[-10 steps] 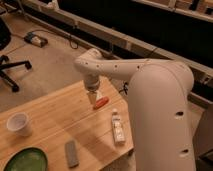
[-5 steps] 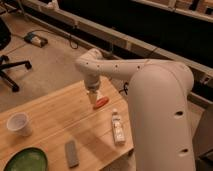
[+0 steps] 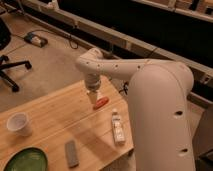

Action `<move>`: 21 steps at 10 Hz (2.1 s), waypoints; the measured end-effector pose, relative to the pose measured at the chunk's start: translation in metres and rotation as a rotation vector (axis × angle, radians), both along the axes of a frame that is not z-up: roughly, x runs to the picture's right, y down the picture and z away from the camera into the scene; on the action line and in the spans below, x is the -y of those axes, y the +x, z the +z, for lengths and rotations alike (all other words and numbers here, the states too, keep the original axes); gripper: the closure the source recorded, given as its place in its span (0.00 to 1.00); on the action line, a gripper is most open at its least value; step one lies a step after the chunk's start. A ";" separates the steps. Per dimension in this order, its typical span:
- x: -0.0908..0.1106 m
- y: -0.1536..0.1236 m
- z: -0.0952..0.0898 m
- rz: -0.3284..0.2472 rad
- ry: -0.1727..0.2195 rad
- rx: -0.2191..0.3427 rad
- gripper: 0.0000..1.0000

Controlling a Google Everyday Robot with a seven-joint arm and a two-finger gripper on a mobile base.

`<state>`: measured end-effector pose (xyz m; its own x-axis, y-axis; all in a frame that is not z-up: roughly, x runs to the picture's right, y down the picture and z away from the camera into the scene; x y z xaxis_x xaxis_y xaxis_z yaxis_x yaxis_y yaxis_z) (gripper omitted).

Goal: Place the white sponge in the ceramic cup

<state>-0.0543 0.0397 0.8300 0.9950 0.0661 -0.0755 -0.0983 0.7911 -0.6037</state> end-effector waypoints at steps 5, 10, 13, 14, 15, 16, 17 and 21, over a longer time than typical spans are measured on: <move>0.019 0.010 0.014 0.152 0.054 -0.146 0.35; 0.034 0.024 0.059 0.472 0.090 -0.311 0.35; 0.022 0.002 0.088 0.482 0.056 -0.263 0.35; 0.020 -0.005 0.095 0.479 0.046 -0.247 0.35; 0.019 -0.008 0.102 0.474 0.036 -0.241 0.35; 0.017 -0.008 0.105 0.470 0.028 -0.243 0.35; 0.014 -0.007 0.109 0.465 0.021 -0.248 0.35; -0.002 -0.001 0.124 0.450 -0.019 -0.274 0.35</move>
<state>-0.0553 0.0417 0.9541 0.8120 0.4785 -0.3341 -0.5821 0.6236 -0.5218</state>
